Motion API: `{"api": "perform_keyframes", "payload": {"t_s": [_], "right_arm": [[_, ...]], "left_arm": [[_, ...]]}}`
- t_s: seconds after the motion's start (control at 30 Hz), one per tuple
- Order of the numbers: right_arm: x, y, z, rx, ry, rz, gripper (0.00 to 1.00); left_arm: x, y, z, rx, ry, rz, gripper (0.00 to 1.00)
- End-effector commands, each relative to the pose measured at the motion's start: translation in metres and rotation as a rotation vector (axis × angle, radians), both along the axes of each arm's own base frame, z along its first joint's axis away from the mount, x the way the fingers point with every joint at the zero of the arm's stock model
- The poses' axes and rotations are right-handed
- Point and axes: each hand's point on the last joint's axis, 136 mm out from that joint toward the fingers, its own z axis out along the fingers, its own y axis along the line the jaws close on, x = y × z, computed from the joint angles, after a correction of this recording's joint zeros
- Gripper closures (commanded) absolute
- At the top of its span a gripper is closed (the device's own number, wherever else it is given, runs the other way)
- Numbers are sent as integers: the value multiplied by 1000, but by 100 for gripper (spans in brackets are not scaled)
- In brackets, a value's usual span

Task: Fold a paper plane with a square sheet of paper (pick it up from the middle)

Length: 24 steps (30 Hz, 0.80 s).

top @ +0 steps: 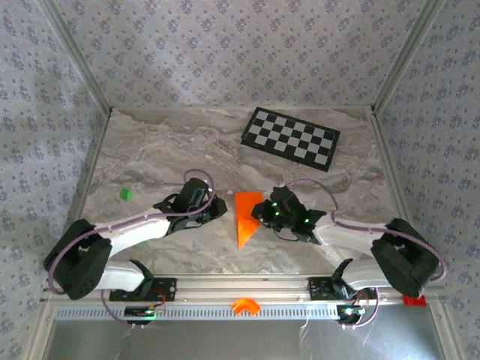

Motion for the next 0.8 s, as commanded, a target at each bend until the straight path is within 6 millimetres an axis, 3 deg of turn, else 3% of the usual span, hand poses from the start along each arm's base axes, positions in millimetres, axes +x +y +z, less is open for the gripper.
{"api": "perform_keyframes", "payload": {"t_s": [0.0, 0.13, 0.5, 0.77], "right_arm": [[-17, -44, -28, -157, 62, 73, 81], [-14, -61, -31, -80, 89, 105, 72], [-13, -40, -29, 52, 122, 234, 64], [-14, -31, -30, 62, 137, 272, 63]], "left_arm": [[8, -30, 21, -62, -50, -86, 86], [16, -47, 17, -53, -40, -125, 88], [35, -58, -22, -5, 41, -145, 93], [26, -52, -57, 24, 106, -148, 95]]}}
